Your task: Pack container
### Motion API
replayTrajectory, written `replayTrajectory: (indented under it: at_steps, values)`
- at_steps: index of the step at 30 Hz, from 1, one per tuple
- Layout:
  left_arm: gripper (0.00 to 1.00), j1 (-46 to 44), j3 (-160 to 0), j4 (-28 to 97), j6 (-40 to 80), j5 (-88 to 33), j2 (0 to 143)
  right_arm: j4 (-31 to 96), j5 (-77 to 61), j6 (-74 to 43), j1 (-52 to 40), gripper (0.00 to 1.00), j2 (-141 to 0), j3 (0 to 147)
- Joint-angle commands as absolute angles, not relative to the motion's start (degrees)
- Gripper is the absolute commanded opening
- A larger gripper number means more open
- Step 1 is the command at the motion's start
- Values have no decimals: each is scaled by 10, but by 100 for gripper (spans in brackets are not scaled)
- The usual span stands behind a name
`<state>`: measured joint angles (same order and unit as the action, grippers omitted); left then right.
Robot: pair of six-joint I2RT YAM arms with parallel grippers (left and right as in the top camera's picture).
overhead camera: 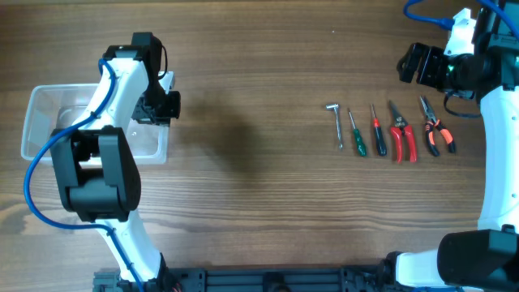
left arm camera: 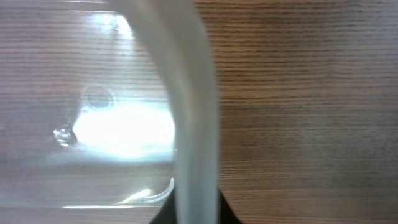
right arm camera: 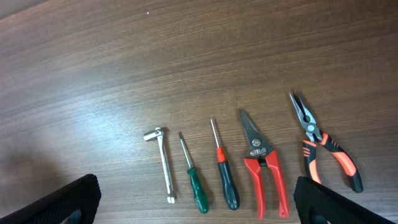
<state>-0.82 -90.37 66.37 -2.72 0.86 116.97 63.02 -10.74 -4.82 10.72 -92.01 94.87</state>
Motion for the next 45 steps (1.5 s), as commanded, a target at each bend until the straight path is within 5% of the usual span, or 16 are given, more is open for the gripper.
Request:
replayTrajectory:
  at_steps: [1,10,30,45]
  values:
    - [4,-9,-898,660,5,-8,1174,631,-112,-45,107,100,-927,959]
    - [4,-47,-898,627,97,-58,1174,631,-112,-45,107,100,-927,959]
    - [4,-324,-900,546,371,-86,1174,627,-113,-47,107,100,-927,959]
    - [4,-409,-900,361,400,-89,1174,626,-147,-47,107,100,-927,959]
